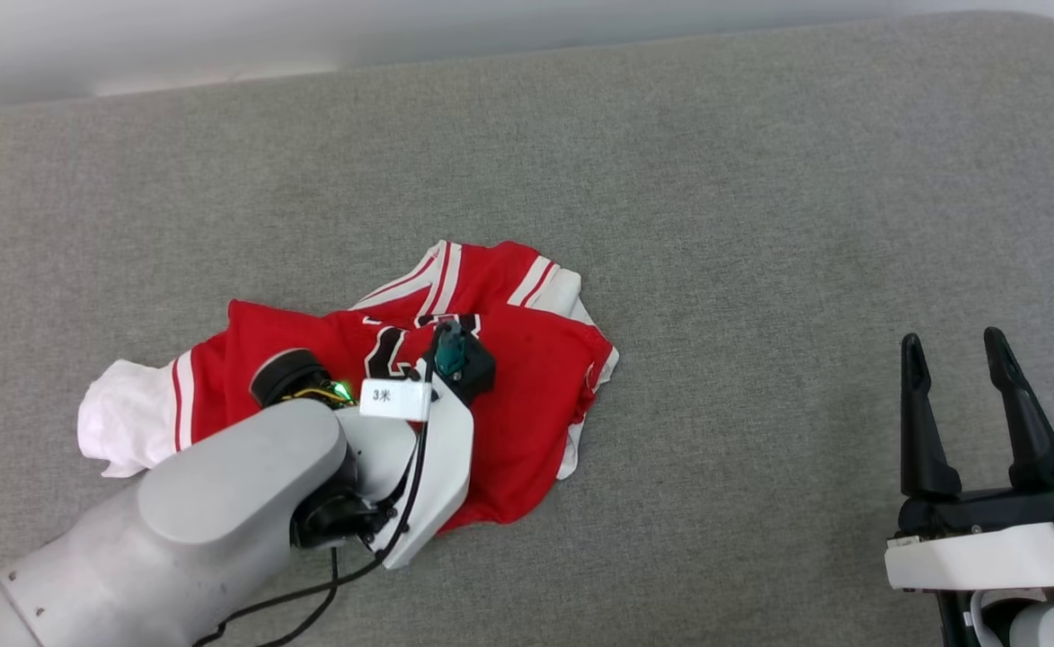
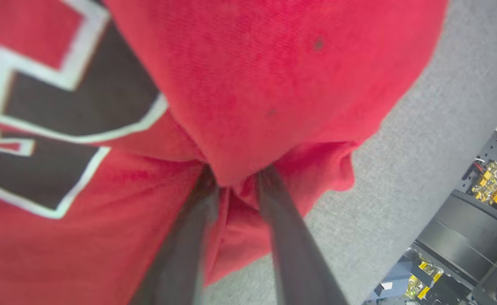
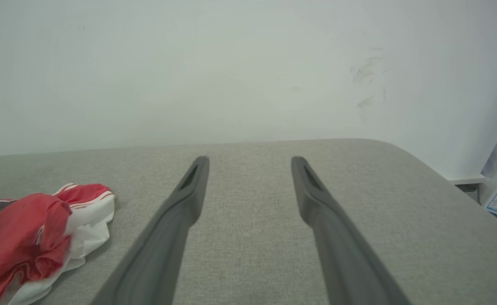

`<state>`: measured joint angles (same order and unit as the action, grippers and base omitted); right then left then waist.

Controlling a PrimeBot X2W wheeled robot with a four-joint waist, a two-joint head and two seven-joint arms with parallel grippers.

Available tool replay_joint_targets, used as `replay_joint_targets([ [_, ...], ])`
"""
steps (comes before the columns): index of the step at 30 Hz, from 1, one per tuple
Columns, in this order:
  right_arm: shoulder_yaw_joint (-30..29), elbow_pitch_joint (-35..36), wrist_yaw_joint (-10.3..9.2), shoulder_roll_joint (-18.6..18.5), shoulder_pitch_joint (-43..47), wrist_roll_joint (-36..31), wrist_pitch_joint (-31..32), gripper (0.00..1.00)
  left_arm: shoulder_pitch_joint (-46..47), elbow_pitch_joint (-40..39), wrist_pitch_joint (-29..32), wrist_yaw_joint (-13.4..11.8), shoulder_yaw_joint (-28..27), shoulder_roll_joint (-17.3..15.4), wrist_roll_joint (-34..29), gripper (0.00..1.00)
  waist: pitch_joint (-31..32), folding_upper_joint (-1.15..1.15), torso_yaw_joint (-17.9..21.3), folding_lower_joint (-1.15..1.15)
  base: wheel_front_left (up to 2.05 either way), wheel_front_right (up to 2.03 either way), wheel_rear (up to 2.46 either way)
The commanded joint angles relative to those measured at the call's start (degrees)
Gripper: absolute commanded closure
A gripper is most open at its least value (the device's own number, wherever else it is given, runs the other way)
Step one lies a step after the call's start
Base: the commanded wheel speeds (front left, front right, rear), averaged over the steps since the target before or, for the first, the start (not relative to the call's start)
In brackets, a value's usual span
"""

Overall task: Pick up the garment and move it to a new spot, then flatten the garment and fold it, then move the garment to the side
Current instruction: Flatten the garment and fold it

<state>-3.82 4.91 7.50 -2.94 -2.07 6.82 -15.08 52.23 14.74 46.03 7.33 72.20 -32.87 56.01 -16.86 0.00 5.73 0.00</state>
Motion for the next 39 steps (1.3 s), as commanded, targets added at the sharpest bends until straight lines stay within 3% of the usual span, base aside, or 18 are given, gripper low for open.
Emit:
replay_joint_targets([
  [1,-0.3,-0.26,-0.02,0.12,0.4,-0.17,-0.13,0.0,-2.17,-0.22,-1.84,0.13,1.89,0.66,0.35,1.0,0.91,0.0,-0.45,0.0,0.0,0.0,0.0],
  [7,-0.74,-0.87,-0.02,0.12,2.4,-0.53,-0.13,0.0,-2.2,-6.15,-8.46,0.09,1.2,-3.55,-0.98,1.0,5.22,0.0,-2.01,0.0,0.0,0.0,0.0],
  [12,-0.84,-0.84,-0.02,0.13,3.7,-0.54,-0.13,0.0,-9.85,-12.95,-8.34,0.1,1.18,-6.19,-1.4,1.0,7.81,0.0,-3.72,0.0,0.0,0.0,0.0],
  [18,-0.26,-0.75,-0.02,0.12,4.44,-0.92,-0.13,0.0,-20.64,-14.61,-6.13,0.1,1.12,-5.19,-2.84,1.0,8.65,0.0,-4.73,0.0,0.0,0.0,0.0],
  [21,-0.3,-0.75,-0.02,0.12,4.74,-1.02,-0.13,0.0,-22.35,-13.76,-8.47,0.1,1.04,-4.12,-2.66,1.0,9.2,0.0,-5.03,0.0,0.0,0.0,0.0],
  [22,-0.48,-1.01,-0.02,0.12,5.63,-1.31,-0.13,0.0,-21.1,-12.53,-12.0,0.09,0.49,-3.44,-4.24,0.0,10.42,0.0,-5.46,0.0,0.0,0.0,0.0],
  [25,-0.71,-1.08,-0.02,0.11,6.3,-1.9,-0.13,0.0,-20.19,-13.01,-15.86,-0.54,-1.66,-3.4,-5.1,0.0,12.06,0.0,-5.88,0.0,0.0,0.0,0.0],
  [29,-0.89,-0.34,-0.02,0.11,6.33,-3.6,-0.13,0.0,-19.57,-17.37,-20.96,-3.53,-5.41,-5.22,-6.29,0.0,14.07,0.0,-6.62,0.0,0.0,0.0,0.0],
  [33,-1.62,0.76,-0.02,-0.23,4.28,-5.44,-0.13,0.0,-19.9,-22.24,-26.74,-8.26,-9.87,-8.04,-8.3,0.0,15.16,0.0,-7.96,0.0,0.0,0.0,0.0],
  [39,0.46,1.3,-0.02,-4.57,-1.64,-6.19,-0.13,0.0,-23.11,-22.74,-40.91,-17.86,-16.03,-8.5,-13.87,0.0,14.78,0.0,-9.4,0.0,0.0,0.0,0.0],
])
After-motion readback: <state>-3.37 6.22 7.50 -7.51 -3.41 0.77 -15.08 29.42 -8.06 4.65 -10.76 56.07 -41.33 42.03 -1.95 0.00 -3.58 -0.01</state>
